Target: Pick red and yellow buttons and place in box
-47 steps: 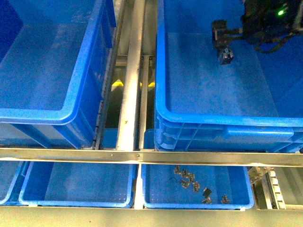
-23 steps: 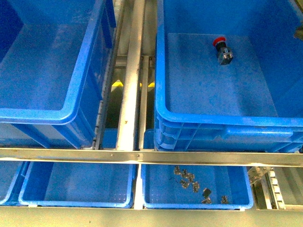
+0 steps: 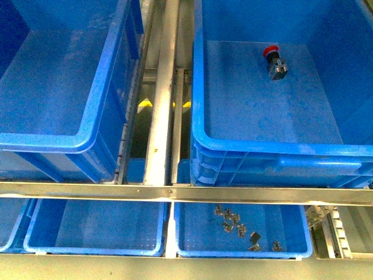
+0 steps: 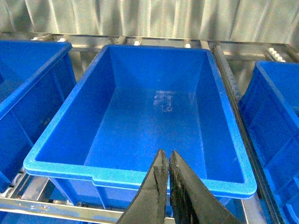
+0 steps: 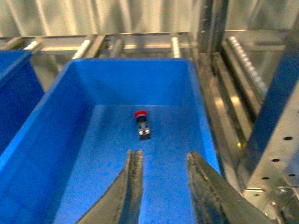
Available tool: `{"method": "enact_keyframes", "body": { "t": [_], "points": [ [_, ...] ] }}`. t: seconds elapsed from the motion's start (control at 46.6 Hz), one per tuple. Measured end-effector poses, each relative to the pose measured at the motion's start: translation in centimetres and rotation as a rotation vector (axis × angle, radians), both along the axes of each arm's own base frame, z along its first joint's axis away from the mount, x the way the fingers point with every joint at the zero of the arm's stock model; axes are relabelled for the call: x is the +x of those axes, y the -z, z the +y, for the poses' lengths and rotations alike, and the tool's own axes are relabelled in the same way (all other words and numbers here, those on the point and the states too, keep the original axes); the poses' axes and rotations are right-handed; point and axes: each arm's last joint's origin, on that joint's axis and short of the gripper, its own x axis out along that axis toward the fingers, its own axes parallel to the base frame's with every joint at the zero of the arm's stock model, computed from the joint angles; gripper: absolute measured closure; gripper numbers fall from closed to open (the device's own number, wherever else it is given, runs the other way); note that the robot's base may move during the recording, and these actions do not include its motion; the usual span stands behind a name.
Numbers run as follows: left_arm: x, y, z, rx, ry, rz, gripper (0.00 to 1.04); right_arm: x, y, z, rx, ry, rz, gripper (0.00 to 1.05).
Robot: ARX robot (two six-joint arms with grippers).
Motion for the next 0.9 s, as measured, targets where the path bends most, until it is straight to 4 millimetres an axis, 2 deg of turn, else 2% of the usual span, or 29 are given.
{"method": "enact_keyframes", "body": {
  "t": [0.107,0.472,0.902],
  "points": [
    [0.0,0.0,0.0,0.0,0.0,0.0,1.02,-1.2,1.0,-0.7,-0.01,0.026,-0.002,1.01],
    [0.0,0.0,0.0,0.0,0.0,0.0,1.02,-3.8,0.4,-0.7,-0.013,0.021,-0.02,1.01],
    [0.0,0.0,0.0,0.0,0.0,0.0,1.02,-5.7,-0.1,-0.7,-0.013,0.022,-0.037,1.01]
  ]
}}
